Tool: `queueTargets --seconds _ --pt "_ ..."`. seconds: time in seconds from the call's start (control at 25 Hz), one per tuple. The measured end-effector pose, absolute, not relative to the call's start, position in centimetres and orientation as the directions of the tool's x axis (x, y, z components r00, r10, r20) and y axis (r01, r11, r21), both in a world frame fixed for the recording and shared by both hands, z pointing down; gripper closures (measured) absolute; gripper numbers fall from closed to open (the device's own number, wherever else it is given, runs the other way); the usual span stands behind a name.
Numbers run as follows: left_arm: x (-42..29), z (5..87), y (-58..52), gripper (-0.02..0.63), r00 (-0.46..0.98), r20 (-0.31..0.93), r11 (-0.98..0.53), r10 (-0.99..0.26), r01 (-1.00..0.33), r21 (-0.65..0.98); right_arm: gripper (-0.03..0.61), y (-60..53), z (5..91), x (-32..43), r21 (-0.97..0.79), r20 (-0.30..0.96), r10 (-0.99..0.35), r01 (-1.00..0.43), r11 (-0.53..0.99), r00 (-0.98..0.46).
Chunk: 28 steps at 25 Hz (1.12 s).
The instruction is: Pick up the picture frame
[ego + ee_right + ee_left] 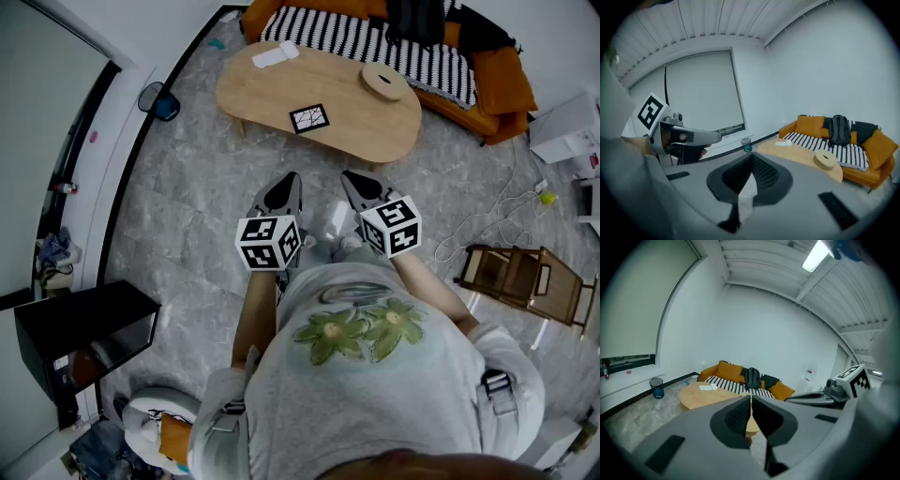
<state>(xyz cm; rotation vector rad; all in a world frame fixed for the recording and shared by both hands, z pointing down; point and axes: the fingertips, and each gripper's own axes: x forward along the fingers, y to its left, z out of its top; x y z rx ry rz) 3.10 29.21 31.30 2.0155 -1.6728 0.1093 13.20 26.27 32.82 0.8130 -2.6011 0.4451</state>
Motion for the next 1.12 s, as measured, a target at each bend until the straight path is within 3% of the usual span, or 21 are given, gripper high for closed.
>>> queueTargets --seconds 1.12 --pt "0.2 37.3 27.2 0.595 0.296 0.475 -0.106 -0.829 -0.916 0.386 0.574 23.5 37.0 11.3 -0.177 0.491 -0.519 -0.663 0.728 -0.7"
